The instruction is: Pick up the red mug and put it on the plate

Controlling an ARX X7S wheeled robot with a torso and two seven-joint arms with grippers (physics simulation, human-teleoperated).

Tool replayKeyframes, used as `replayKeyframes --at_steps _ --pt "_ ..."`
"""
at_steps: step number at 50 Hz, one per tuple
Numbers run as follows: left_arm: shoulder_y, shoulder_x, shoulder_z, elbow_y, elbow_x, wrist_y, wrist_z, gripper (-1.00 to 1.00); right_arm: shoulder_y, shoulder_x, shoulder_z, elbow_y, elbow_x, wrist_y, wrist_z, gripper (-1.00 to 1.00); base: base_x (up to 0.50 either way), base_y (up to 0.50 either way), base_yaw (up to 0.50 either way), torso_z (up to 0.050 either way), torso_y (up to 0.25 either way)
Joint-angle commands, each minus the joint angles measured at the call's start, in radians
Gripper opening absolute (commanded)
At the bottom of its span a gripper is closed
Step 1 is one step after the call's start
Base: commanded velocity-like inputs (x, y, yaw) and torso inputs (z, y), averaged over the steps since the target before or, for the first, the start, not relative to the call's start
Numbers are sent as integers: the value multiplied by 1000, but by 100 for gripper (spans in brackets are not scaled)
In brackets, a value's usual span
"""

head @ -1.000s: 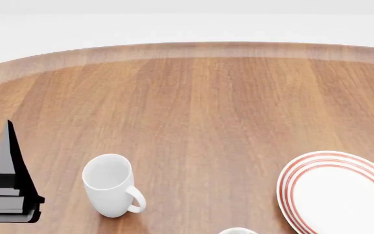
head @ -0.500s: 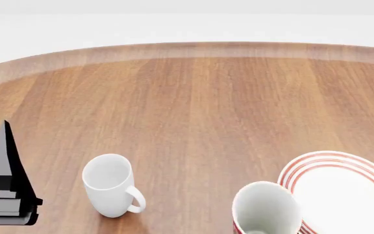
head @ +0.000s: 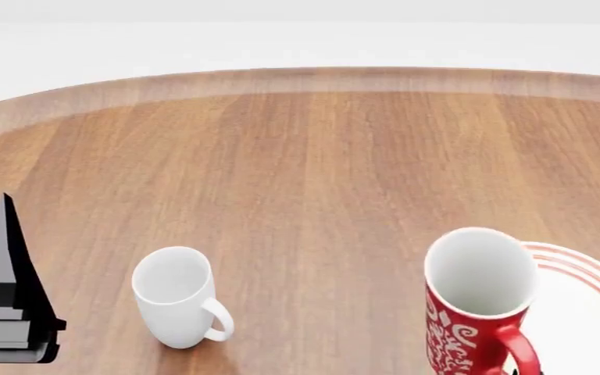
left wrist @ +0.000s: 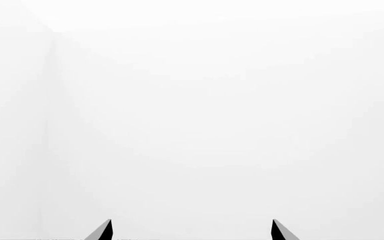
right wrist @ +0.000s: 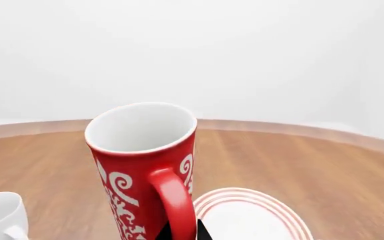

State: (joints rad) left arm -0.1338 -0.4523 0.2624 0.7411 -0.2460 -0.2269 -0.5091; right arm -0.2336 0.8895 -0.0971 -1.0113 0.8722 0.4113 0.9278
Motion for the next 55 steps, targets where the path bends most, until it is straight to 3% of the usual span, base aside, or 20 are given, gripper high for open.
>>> replayKeyframes --at_steps 1,14,22,31,48,55 --pt "2 0 3 -4 -1 4 -2 100 108 69 34 -2 133 55 99 -100 0 0 0 0 0" --pt "-1 3 14 -12 5 8 -3 100 249 61 16 67 246 99 157 -100 0 0 0 0 0" --pt "5 0 10 -10 3 13 -6 100 251 99 75 85 315 84 194 -100 0 0 0 0 0" --pt "11 -6 7 1 2 14 -10 100 147 85 102 77 245 27 131 -100 0 0 0 0 0" --pt "11 -8 7 0 -2 19 -12 100 133 84 124 89 267 -2 113 -100 0 0 0 0 1" --pt "16 -10 7 4 -1 19 -15 100 164 169 149 158 292 26 48 -100 0 0 0 0 0"
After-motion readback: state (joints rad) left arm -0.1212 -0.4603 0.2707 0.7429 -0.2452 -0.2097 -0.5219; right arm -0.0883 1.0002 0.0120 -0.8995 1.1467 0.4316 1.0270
